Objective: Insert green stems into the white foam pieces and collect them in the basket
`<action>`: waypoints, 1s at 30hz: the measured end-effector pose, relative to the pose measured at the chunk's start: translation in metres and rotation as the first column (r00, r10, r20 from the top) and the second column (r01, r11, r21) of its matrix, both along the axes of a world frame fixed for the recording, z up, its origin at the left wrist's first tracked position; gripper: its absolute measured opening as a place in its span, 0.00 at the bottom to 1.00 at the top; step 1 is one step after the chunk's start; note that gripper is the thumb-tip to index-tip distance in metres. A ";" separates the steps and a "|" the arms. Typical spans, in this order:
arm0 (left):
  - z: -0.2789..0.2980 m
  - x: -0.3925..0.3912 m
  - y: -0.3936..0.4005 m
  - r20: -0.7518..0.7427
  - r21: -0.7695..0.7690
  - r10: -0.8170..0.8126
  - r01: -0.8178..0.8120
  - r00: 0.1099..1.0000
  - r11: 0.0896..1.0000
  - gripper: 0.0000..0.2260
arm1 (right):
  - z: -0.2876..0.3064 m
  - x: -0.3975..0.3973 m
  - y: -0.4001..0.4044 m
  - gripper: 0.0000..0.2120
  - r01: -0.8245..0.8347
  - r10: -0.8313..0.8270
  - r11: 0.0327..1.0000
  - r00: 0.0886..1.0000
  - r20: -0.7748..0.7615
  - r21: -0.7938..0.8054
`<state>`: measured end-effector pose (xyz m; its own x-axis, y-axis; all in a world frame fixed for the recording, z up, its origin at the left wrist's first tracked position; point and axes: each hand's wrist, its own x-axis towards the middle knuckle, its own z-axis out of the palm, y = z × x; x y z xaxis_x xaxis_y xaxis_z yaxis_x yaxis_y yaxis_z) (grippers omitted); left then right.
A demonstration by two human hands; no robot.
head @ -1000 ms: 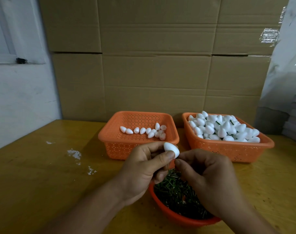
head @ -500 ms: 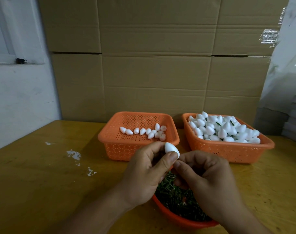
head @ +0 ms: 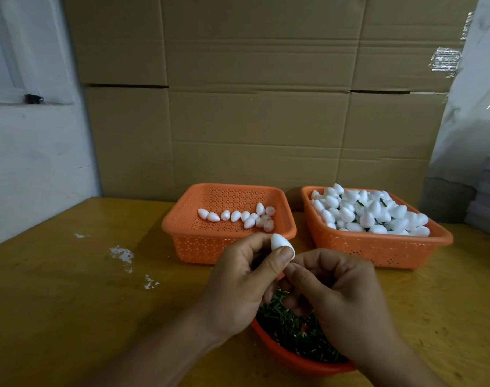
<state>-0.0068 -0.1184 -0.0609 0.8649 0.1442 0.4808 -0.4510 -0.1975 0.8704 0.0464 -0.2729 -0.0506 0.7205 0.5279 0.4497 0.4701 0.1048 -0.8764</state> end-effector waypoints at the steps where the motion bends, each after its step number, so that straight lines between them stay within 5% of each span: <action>1: 0.000 0.000 0.000 -0.002 -0.019 -0.008 0.008 1.000 1.000 0.14 | 0.000 0.000 0.000 0.07 -0.009 0.009 1.000 1.000 -0.008 0.005; 11: -0.002 0.000 -0.007 0.000 -0.052 -0.017 0.017 1.000 0.999 0.11 | 0.002 0.014 -0.006 0.06 0.053 -0.052 0.997 0.998 -0.034 0.048; 20: -0.007 -0.001 -0.008 0.047 0.082 0.090 -0.094 0.995 0.992 0.08 | -0.001 0.078 -0.038 0.07 0.482 -0.481 0.876 0.876 -0.014 0.017; 24: -0.008 -0.004 -0.009 0.195 0.224 0.195 -0.237 0.961 0.945 0.12 | -0.004 0.109 -0.048 0.04 0.612 -0.612 0.791 0.791 -0.010 0.003; 30: -0.007 -0.006 -0.009 0.328 0.324 0.224 -0.332 0.918 0.886 0.14 | -0.004 0.141 -0.050 0.05 0.724 -0.640 0.662 0.681 0.356 -0.194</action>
<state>-0.0131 -0.1273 -0.0681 0.6409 0.1258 0.7572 -0.5382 -0.6298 0.5601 0.1870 -0.3225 -0.0546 0.8225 0.0643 0.5652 0.4940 -0.5732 -0.6537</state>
